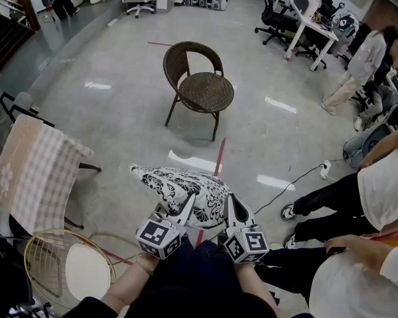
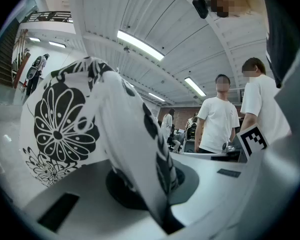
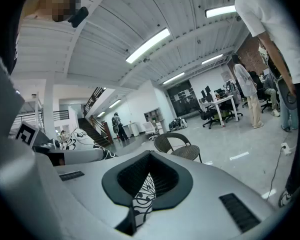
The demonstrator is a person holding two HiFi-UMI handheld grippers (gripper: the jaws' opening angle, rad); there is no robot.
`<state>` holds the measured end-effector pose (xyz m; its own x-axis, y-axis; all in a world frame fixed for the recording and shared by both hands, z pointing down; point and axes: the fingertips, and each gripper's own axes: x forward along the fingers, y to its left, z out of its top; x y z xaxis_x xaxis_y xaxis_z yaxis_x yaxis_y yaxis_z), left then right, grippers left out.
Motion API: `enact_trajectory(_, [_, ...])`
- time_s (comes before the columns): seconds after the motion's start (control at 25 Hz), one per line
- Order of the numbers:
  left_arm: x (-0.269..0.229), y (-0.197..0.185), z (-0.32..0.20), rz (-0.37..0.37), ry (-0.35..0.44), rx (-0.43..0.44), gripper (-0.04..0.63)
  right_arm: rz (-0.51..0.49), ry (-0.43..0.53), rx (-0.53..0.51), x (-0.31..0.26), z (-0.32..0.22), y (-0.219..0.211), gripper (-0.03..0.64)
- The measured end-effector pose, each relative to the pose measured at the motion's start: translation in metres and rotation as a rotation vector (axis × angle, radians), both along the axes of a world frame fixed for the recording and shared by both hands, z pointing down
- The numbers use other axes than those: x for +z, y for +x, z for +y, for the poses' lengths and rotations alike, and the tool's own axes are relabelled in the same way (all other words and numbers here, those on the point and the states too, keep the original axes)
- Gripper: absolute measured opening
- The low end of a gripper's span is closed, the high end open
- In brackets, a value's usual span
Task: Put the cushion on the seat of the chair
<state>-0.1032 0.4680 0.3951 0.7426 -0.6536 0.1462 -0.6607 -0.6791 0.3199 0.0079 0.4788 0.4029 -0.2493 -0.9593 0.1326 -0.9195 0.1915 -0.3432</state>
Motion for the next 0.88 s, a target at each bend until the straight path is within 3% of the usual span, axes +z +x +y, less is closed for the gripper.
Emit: enact_trajectory(0.88, [0.003,-0.045,-0.014,0.012,-0.004,0.028,0.023,-0.041,0.001,0.041,0.0,-0.013,-0.048,0.026])
